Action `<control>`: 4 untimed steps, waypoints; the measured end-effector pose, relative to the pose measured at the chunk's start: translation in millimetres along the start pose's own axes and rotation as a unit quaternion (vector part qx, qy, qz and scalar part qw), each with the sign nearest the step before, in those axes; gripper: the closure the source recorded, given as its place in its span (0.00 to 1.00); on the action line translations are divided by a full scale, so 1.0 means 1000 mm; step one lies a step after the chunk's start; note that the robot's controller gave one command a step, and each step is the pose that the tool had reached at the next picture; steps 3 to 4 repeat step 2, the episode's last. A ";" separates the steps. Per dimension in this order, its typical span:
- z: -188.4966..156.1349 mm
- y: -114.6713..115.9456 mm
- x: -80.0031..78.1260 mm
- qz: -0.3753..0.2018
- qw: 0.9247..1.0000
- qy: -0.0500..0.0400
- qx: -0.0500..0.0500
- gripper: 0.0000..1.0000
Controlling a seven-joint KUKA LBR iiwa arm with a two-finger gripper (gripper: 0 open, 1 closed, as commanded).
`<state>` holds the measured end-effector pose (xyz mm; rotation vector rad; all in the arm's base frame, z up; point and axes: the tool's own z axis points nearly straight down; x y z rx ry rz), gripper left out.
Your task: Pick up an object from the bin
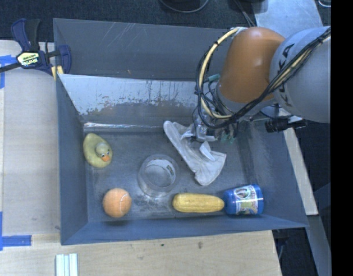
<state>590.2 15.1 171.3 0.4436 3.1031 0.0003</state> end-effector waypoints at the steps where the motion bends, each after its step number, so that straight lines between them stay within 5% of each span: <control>1: 0.000 0.000 0.000 0.000 1.000 0.000 0.000 1.00; 2: -0.041 -0.003 -0.004 -0.010 1.000 0.003 0.001 1.00; 4: -0.041 -0.003 -0.004 -0.010 1.000 0.003 0.001 1.00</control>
Offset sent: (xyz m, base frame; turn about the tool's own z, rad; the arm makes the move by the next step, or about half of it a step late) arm 0.0064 -0.0068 0.0723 -0.0307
